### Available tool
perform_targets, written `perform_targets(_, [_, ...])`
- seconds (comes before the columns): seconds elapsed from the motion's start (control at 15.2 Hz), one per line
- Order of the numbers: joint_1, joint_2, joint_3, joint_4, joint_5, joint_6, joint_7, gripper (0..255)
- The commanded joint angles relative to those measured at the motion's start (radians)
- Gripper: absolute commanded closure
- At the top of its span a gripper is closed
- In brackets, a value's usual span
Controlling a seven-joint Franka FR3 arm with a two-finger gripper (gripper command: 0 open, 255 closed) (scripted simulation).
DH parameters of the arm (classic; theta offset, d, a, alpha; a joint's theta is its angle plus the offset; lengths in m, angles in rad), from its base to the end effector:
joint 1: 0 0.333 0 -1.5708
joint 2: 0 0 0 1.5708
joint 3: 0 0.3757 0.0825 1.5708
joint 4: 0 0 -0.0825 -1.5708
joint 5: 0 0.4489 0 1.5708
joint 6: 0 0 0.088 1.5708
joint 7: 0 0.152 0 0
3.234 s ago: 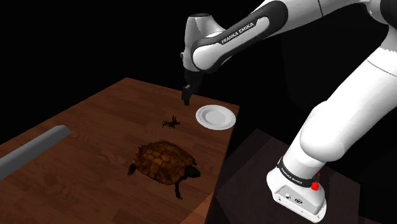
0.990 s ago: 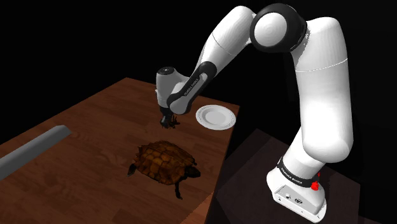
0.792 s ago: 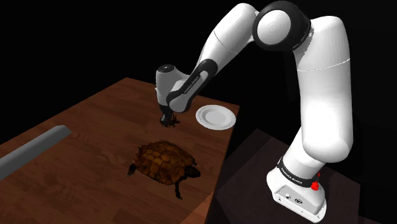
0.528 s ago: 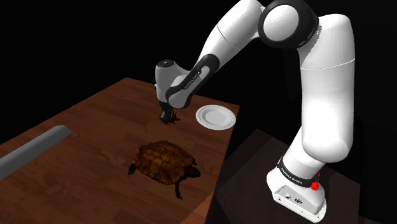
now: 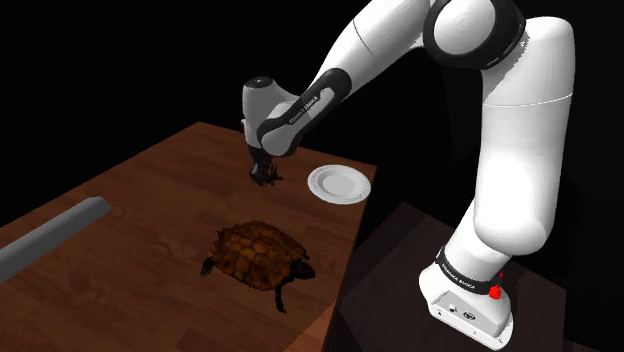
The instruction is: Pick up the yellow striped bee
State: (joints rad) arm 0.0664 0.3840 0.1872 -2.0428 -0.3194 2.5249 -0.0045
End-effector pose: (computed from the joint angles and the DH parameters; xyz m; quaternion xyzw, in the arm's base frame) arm 0.6575 0.1635 0.2274 0.9664 0.2427 0.0629 0.0571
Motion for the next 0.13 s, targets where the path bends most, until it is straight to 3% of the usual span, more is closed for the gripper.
perform_targets(0.0, [-0.003, -0.010, 0.003, 0.001, 0.006, -0.012, -0.006, 255])
perform_targets(0.07, [-0.003, -0.010, 0.003, 0.002, 0.006, -0.012, -0.006, 255])
